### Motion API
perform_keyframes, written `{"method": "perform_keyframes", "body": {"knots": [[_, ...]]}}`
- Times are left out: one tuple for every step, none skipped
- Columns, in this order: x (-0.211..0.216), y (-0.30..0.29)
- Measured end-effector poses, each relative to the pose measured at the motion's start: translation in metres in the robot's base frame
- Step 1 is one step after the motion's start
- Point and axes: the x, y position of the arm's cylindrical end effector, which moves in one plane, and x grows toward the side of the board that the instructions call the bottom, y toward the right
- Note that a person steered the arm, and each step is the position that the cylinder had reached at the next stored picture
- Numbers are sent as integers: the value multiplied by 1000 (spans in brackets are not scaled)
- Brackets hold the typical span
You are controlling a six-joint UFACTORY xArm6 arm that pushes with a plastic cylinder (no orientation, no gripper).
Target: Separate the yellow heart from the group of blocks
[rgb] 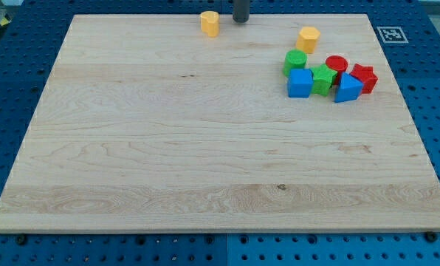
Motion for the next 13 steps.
{"method": "perform_keyframes", "body": {"knots": [[11,-4],[11,-6],[11,-22],[11,-40],[11,-53],[11,-60],[11,-66],[11,-79],[11,-94],[11,-107],[11,-120],[11,-116],[13,-115]]}}
